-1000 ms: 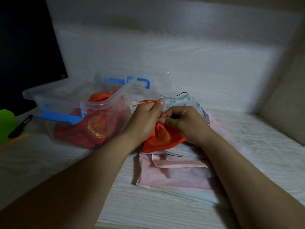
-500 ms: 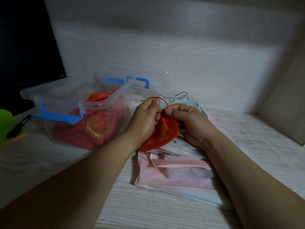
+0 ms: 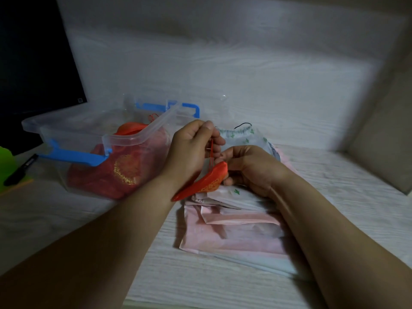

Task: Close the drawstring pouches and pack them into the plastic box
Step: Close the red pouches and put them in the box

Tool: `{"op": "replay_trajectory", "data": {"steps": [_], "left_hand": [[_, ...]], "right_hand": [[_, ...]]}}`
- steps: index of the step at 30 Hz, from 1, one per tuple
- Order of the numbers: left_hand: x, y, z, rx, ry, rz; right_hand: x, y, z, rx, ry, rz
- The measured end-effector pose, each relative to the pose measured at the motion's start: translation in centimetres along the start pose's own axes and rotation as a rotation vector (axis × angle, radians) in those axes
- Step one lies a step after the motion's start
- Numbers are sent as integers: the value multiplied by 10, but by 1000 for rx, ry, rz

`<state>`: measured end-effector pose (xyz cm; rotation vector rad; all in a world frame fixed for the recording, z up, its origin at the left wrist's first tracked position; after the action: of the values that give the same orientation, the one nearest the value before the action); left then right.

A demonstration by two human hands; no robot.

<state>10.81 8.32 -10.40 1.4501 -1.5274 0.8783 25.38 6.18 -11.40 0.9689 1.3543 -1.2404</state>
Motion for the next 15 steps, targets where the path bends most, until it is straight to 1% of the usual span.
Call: {"op": "replay_trajectory", "data": {"steps": [4,7,10,13,15], "left_hand": [[2,-2,3,16,-53,-117],[2,-1,4,20,-46,-121],[4,-2,9,-17,-48,-133],[5,-5,12,-80,-20,-102],[4,-5,8,-92,-58,-192]], "right_hand": [[-2,-4,3,-31,37,72],[-3,-8,5,-59,69,73],[-2,-14,7,-85,103,82],[-1,-13,4,-60,133,87],[-3,-7,2,-15,160,81]]}}
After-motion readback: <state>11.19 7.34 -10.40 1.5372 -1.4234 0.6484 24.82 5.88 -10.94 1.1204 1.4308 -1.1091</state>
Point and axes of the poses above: each hand's wrist, its own z-axis away from the middle knuckle, its own y-axis out of the back of the hand, x = y × z, the point moved 3 cm from there along -z, towards the middle knuckle, and after that the axes turned 13 degrees about -z, right-handed, at the moved point
